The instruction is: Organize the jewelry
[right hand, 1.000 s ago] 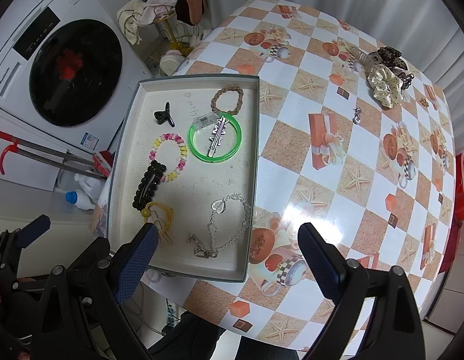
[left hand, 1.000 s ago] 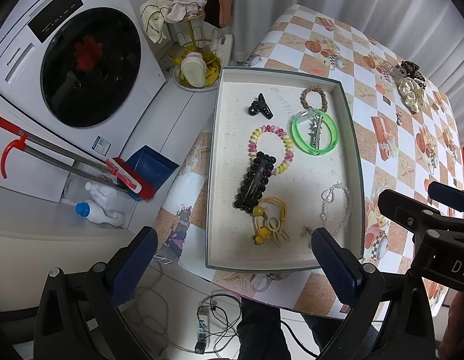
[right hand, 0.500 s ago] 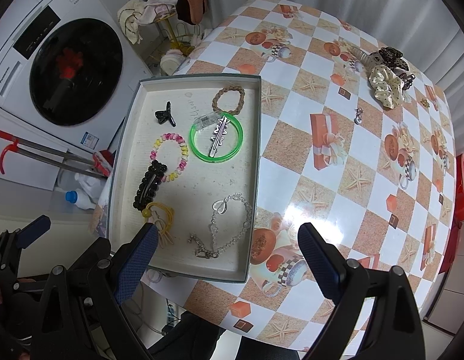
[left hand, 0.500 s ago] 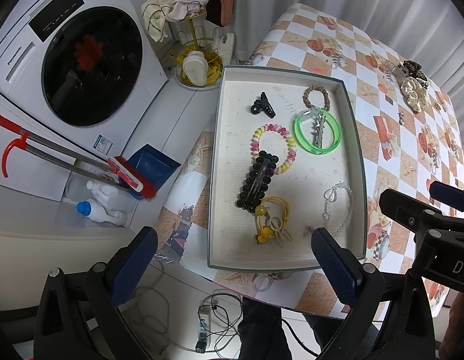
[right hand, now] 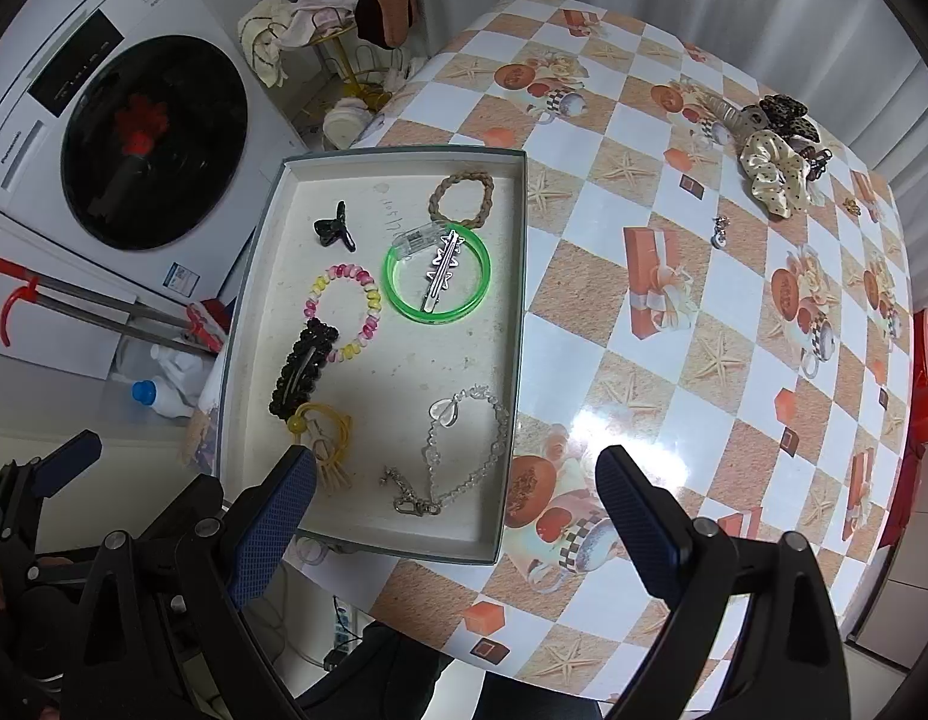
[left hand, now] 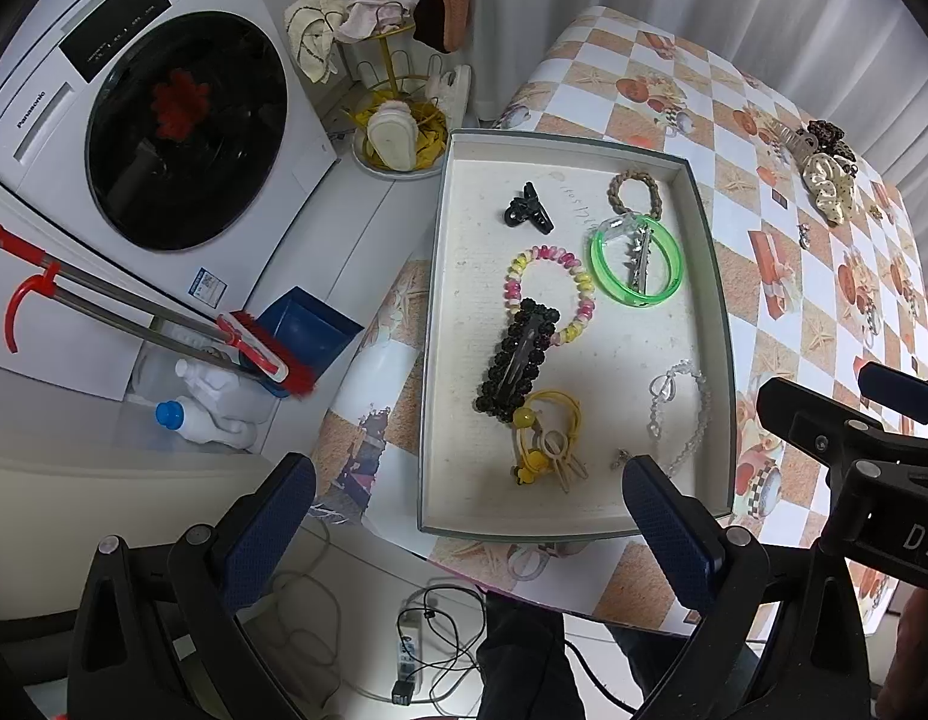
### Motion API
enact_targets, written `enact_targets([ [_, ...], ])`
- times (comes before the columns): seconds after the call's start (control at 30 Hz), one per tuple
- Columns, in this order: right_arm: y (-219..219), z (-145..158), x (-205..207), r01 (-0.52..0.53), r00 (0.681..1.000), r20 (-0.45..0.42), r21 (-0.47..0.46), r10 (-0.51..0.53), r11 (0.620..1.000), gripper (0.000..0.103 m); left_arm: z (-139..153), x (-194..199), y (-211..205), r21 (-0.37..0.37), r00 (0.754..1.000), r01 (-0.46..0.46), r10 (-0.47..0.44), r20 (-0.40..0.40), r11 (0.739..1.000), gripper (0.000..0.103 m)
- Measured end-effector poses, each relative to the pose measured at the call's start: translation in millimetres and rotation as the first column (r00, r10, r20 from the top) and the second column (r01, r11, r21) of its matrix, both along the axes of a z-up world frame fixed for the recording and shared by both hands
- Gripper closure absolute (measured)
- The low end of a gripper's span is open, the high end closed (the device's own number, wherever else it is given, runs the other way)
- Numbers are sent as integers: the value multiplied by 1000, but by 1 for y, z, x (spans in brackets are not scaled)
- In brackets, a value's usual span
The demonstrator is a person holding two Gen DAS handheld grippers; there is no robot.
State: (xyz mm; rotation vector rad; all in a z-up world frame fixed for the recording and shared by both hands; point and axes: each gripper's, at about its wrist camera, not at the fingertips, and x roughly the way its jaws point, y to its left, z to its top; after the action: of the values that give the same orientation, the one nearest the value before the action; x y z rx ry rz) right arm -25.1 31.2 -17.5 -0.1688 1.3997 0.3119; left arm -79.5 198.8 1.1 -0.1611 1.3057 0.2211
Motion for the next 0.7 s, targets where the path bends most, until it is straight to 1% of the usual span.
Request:
enact_targets([
  [0.7,1,1,-1,-3,1000,2,2,3,1000,8,-2,-4,4,15,1000,-7,7,-2,1000,0],
])
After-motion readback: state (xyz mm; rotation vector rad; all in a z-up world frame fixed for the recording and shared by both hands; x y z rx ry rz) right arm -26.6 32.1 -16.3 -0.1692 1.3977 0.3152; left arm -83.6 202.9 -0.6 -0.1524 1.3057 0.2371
